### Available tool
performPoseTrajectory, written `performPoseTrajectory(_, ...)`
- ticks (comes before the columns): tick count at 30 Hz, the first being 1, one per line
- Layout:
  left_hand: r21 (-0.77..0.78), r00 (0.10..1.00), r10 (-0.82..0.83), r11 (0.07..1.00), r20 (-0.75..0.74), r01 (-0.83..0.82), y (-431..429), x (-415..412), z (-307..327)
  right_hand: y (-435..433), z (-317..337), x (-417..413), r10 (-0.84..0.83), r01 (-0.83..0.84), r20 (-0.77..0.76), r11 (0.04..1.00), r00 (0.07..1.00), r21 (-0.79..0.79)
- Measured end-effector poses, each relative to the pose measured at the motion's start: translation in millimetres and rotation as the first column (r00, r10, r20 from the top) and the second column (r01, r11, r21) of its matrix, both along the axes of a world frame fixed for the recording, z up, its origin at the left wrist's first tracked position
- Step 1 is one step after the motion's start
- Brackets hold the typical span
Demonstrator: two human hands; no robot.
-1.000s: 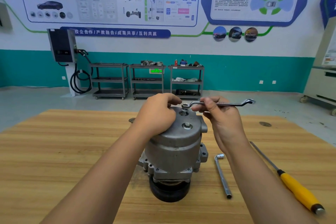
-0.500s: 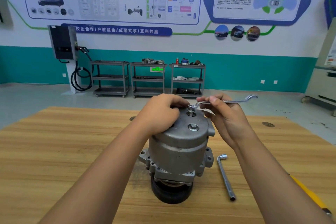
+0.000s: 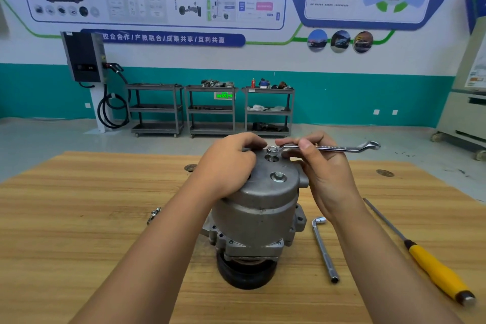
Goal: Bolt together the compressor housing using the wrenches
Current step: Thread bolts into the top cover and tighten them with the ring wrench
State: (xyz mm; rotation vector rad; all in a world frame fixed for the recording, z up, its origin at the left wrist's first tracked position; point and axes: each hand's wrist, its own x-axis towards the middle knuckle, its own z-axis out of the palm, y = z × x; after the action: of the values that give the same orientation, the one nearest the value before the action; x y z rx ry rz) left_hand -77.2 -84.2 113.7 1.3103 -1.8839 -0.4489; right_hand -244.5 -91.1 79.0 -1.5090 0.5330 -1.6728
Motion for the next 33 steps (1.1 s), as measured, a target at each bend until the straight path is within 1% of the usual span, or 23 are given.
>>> performPoseTrajectory(3, -0.003, 1.0, -0.003, 1.0, -0.007, 0.003, 0.9, 0.2, 0.2, 8.0, -4.0, 4.8, -0.139, 0.135, -0.054, 0.988, 0.989, -0.077)
performPoseTrajectory(5, -0.006, 1.0, -0.007, 1.0, -0.009, 0.007, 1.8, 0.4, 0.3, 14.5, -4.5, 6.8, -0.205, 0.189, -0.114, 0.972, 0.972, -0.136)
performPoseTrajectory(8, -0.011, 1.0, -0.009, 1.0, -0.008, 0.009, 1.6, 0.9, 0.1, 23.8, -4.5, 8.3, -0.279, 0.232, -0.254, 0.952, 0.926, -0.199)
performPoseTrajectory(10, -0.014, 1.0, -0.013, 1.0, -0.018, 0.013, 1.5, 1.2, -0.8, 28.7, -1.9, 7.9, -0.332, 0.264, -0.357, 0.937, 0.873, -0.228)
performPoseTrajectory(12, -0.015, 0.999, -0.022, 1.0, -0.029, 0.022, 1.2, 0.4, -1.4, 31.2, 2.8, 7.2, -0.446, 0.332, -0.472, 0.892, 0.761, -0.308)
performPoseTrajectory(15, -0.033, 0.998, -0.024, 0.999, -0.053, 0.022, 1.3, -1.6, -0.6, 33.3, 12.0, 7.8, -0.589, 0.372, -0.588, 0.807, 0.555, -0.458)
performPoseTrajectory(17, -0.083, 0.99, -0.025, 0.996, -0.142, 0.013, 4.5, -1.4, -0.5, 32.6, 18.2, 7.8, -0.662, 0.36, -0.611, 0.749, 0.434, -0.556)
performPoseTrajectory(18, -0.128, 0.979, -0.036, 0.992, -0.2, 0.01, 8.3, -0.4, -0.9, 32.2, 21.1, 8.2, -0.676, 0.356, -0.618, 0.737, 0.401, -0.575)
performPoseTrajectory(20, -0.216, 0.957, -0.116, 0.975, -0.267, 0.058, 19.5, 4.3, -4.1, 32.3, 25.6, 10.3, -0.674, 0.365, -0.617, 0.738, 0.405, -0.567)
performPoseTrajectory(21, -0.248, 0.951, -0.174, 0.962, -0.254, 0.11, 25.3, 7.7, -7.3, 31.8, 26.9, 11.5, -0.669, 0.375, -0.611, 0.743, 0.422, -0.555)
performPoseTrajectory(23, -0.297, 0.95, -0.269, 0.93, -0.156, 0.215, 33.7, 14.8, -15.0, 29.8, 27.4, 14.2, -0.665, 0.4, -0.596, 0.747, 0.449, -0.532)
performPoseTrajectory(25, -0.34, 0.945, -0.312, 0.902, -0.094, 0.264, 37.2, 18.4, -20.9, 26.8, 27.5, 16.5, -0.67, 0.426, -0.577, 0.742, 0.466, -0.518)
performPoseTrajectory(27, -0.391, 0.936, -0.315, 0.89, -0.154, 0.235, 37.2, 17.8, -25.2, 24.5, 28.2, 18.5, -0.664, 0.45, -0.569, 0.748, 0.486, -0.488)
performPoseTrajectory(30, -0.44, 0.917, -0.255, 0.893, -0.308, 0.1, 36.1, 13.6, -31.1, 21.9, 27.6, 18.9, -0.626, 0.458, -0.56, 0.78, 0.542, -0.427)
performPoseTrajectory(32, -0.41, 0.881, -0.207, 0.912, -0.425, 0.016, 35.4, 11.9, -33.9, 19.4, 24.0, 18.2, -0.588, 0.459, -0.567, 0.807, 0.577, -0.371)
performPoseTrajectory(33, -0.376, 0.859, -0.176, 0.926, -0.48, -0.02, 34.8, 11.3, -33.3, 17.9, 21.1, 18.0, -0.552, 0.461, -0.577, 0.83, 0.602, -0.313)
